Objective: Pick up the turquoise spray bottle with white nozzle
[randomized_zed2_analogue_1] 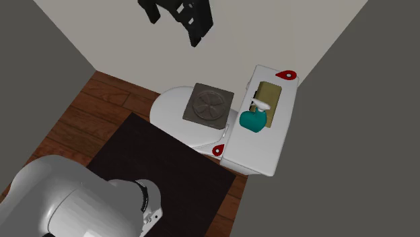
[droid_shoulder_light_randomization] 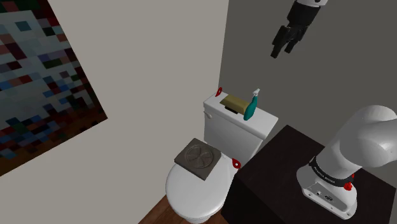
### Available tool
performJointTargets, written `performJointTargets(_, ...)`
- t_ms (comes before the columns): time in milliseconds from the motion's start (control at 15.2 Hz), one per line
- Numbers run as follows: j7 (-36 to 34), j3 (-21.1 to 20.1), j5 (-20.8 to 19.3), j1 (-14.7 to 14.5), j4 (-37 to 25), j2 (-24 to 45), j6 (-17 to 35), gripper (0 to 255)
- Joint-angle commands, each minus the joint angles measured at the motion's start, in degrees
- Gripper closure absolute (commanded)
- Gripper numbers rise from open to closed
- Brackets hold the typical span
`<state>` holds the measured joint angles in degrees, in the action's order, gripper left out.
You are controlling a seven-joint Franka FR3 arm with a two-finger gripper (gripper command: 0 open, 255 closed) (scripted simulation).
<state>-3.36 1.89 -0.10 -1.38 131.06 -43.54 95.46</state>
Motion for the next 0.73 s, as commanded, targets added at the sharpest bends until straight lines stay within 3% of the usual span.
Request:
performJointTargets(0, 0.0, 0.0, 0.0, 0.0, 0.0, 0.0, 0.0, 0)
performJointTargets(660, -22.82, -8.85, -3.2, 8.25, 16.12, 4.63, 24.39, 0)
